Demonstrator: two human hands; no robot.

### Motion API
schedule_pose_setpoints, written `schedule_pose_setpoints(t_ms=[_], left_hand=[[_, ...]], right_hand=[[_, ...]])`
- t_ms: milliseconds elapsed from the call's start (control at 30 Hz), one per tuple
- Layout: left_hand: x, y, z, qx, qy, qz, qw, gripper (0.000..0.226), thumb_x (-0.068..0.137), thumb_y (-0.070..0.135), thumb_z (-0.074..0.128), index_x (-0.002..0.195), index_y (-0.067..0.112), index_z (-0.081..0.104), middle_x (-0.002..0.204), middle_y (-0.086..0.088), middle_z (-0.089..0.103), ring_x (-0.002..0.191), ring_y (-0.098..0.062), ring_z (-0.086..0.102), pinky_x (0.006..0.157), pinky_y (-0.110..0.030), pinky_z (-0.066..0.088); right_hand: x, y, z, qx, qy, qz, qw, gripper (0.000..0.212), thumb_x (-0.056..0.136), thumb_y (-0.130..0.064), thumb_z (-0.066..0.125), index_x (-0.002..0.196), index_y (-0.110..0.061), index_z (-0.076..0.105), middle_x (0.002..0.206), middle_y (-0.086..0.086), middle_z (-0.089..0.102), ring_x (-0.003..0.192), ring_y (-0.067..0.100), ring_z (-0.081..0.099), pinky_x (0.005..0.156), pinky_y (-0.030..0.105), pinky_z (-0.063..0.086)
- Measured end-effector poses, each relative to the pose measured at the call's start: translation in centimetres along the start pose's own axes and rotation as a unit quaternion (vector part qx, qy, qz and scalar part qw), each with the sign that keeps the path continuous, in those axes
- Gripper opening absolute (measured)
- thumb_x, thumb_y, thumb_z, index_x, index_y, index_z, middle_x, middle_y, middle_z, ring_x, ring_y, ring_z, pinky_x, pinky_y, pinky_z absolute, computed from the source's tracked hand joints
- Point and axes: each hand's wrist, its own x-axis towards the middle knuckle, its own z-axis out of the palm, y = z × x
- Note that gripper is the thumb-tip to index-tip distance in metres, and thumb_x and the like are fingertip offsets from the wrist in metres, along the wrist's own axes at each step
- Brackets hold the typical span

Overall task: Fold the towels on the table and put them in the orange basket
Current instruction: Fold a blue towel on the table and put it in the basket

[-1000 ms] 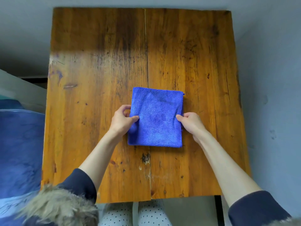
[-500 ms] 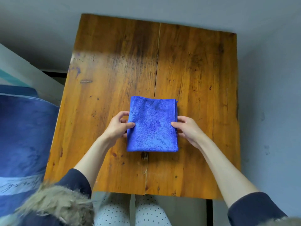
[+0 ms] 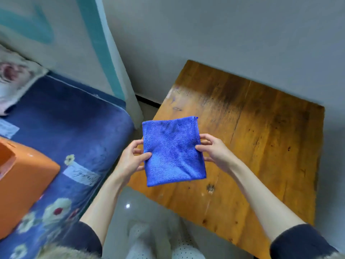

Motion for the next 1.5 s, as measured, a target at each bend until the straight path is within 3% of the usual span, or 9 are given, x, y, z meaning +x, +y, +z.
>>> schedule_pose_setpoints(t_ms=[167,300,400,800,967,1100,1233,1400,1500], left_hand=[[-4.1,-0.8,-10.1,-0.057,0.062,0.013,0.996,0.032,0.085,0.000,0.061,0.096,0.030,0.056,0.090,-0.006,0.060,0.074,-0.012,0.064,0.062,-0.030,0.056],[-8.2,-3.2,-18.6,-0.102,0.122,0.009,0.987,0.032,0.085,0.000,0.061,0.094,0.029,0.054,0.088,-0.001,0.060,0.062,-0.001,0.064,0.050,-0.020,0.052],[-11.8,-5.7,-25.0,-0.120,0.168,-0.001,0.979,0.030,0.085,-0.001,0.061,0.094,0.028,0.054,0.091,-0.001,0.060,0.054,-0.001,0.062,0.048,-0.021,0.051],[-18.9,-13.5,-42.6,-0.220,0.312,-0.035,0.924,0.031,0.086,0.001,0.059,0.111,0.019,0.051,0.098,-0.003,0.064,0.066,-0.007,0.064,0.051,-0.023,0.052],[-16.2,-14.4,-47.6,-0.231,0.341,-0.062,0.909,0.034,0.087,0.003,0.059,0.115,0.020,0.049,0.097,-0.007,0.059,0.074,-0.015,0.059,0.062,-0.030,0.049],[-10.7,-14.9,-52.2,-0.220,0.350,-0.089,0.906,0.033,0.089,0.006,0.057,0.111,0.026,0.042,0.091,0.002,0.051,0.073,-0.010,0.054,0.062,-0.027,0.045],[-4.2,-15.9,-55.2,-0.225,0.361,-0.135,0.895,0.031,0.088,0.002,0.053,0.108,0.022,0.042,0.080,0.002,0.049,0.065,-0.010,0.050,0.055,-0.025,0.042],[2.4,-18.7,-56.5,-0.218,0.359,-0.210,0.883,0.030,0.084,0.003,0.054,0.107,0.021,0.045,0.094,-0.012,0.060,0.083,-0.027,0.059,0.075,-0.046,0.054],[5.3,-20.9,-56.7,-0.227,0.352,-0.238,0.876,0.028,0.085,0.004,0.054,0.104,0.022,0.045,0.099,-0.012,0.063,0.092,-0.032,0.063,0.077,-0.047,0.054]], right_hand=[[-0.3,-3.7,10.2,-0.040,-0.074,-0.022,0.996,0.029,0.088,0.002,0.052,0.111,-0.015,0.058,0.096,0.004,0.062,0.090,0.015,0.060,0.081,0.038,0.051],[-1.2,-4.8,20.0,-0.078,-0.130,-0.033,0.988,0.027,0.088,0.001,0.051,0.104,-0.018,0.060,0.086,0.000,0.062,0.076,0.008,0.062,0.062,0.023,0.052],[-1.9,-4.8,27.8,-0.105,-0.164,-0.030,0.980,0.026,0.086,0.001,0.051,0.103,-0.016,0.061,0.085,0.001,0.065,0.073,0.012,0.064,0.058,0.025,0.048],[-1.9,-5.6,51.9,-0.217,-0.295,-0.021,0.930,0.027,0.085,0.002,0.052,0.106,-0.013,0.060,0.086,0.003,0.063,0.076,0.013,0.059,0.063,0.025,0.049],[1.6,-6.8,58.2,-0.258,-0.305,-0.006,0.917,0.031,0.086,0.002,0.052,0.113,-0.012,0.058,0.082,0.000,0.061,0.065,0.010,0.060,0.054,0.021,0.049],[7.1,-8.2,63.3,-0.296,-0.294,-0.002,0.909,0.035,0.085,0.000,0.053,0.117,-0.012,0.058,0.090,0.008,0.061,0.074,0.022,0.059,0.061,0.030,0.050],[13.4,-8.1,68.2,-0.389,-0.264,-0.008,0.882,0.040,0.083,-0.002,0.054,0.122,-0.011,0.053,0.104,0.020,0.062,0.095,0.037,0.060,0.086,0.050,0.050],[19.7,-5.3,72.1,-0.519,-0.251,-0.038,0.816,0.031,0.080,-0.002,0.051,0.110,-0.005,0.054,0.105,0.012,0.059,0.100,0.032,0.058,0.083,0.042,0.049],[22.0,-2.9,73.6,-0.547,-0.248,-0.032,0.799,0.036,0.082,-0.003,0.049,0.117,-0.007,0.051,0.111,0.009,0.058,0.103,0.030,0.056,0.078,0.034,0.045]])
